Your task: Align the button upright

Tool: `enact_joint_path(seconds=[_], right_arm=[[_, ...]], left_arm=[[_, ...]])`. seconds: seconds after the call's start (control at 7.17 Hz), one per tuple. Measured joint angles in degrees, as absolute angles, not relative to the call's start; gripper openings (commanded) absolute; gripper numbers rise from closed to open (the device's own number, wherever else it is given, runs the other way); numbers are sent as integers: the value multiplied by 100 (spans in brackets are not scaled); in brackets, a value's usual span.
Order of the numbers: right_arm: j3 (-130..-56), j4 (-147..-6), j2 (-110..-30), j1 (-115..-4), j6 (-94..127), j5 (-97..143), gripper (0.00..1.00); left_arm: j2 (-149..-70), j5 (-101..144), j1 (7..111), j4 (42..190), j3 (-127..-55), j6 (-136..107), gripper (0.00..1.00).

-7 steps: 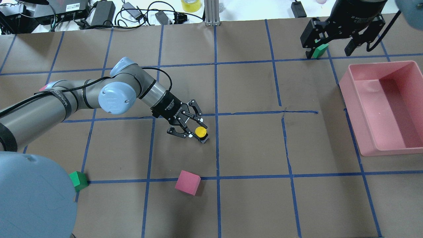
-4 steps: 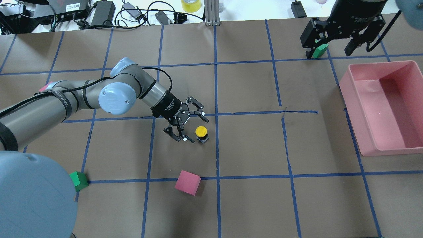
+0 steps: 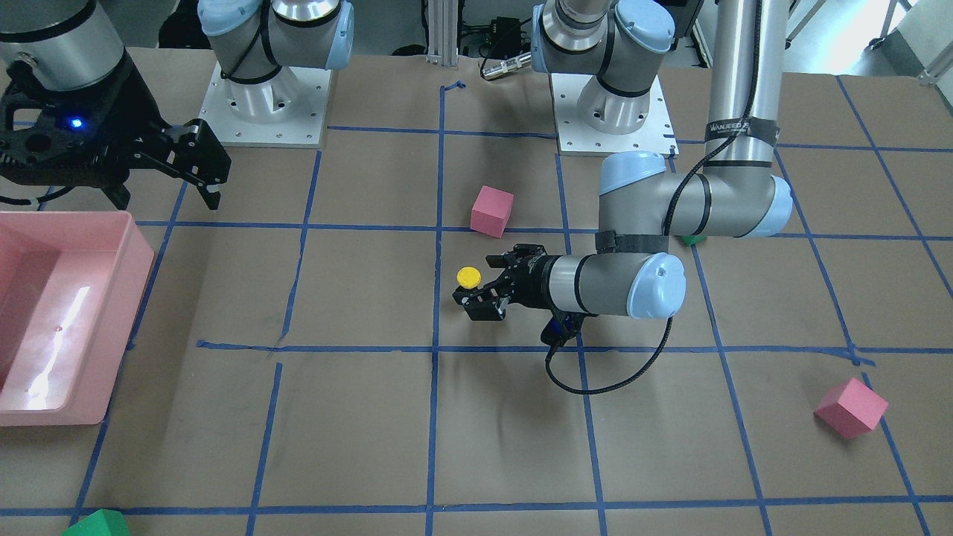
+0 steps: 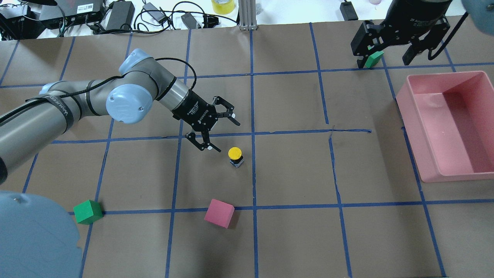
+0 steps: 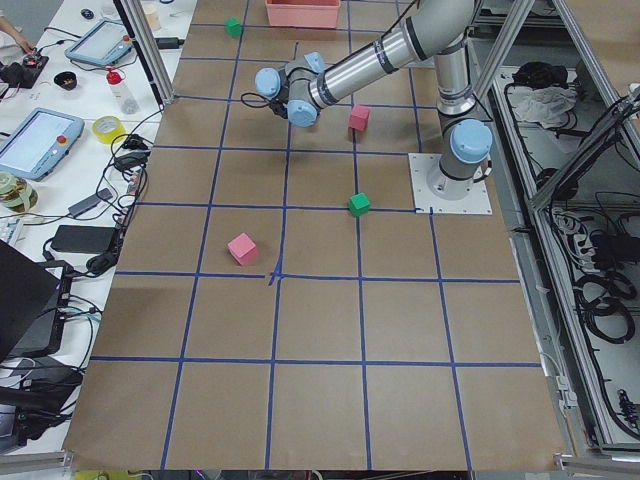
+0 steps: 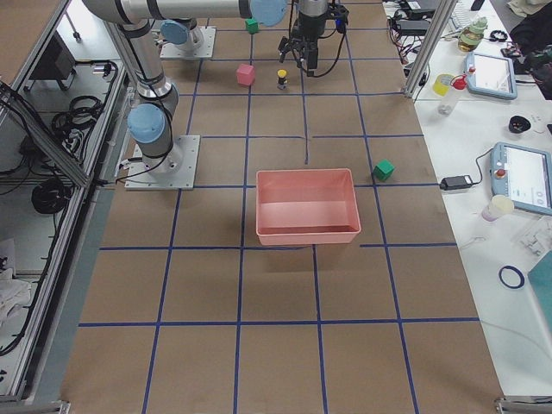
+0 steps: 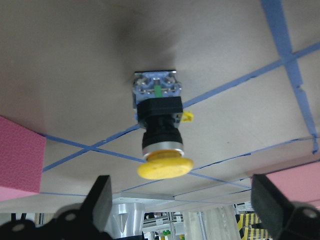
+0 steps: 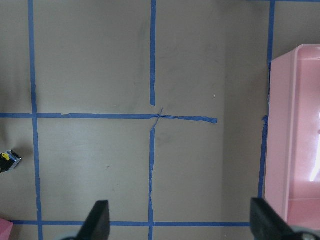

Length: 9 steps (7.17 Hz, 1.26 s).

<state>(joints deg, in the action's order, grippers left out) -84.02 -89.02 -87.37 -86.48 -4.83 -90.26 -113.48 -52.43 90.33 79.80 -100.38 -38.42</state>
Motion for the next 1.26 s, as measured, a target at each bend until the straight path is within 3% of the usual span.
enact_joint_path(seconds=[0.7,1.26], right_arm=[[-8402,-8895,-8737,-8648,-483,-9036,100],[-8401,-8870,-8745,-8662,-482,-9037,100]], left_arm=[[-10314,-7138,8534,8139,-9777,-2108,100],[-9013,-8558,8528,8189,-9676,-268,100]])
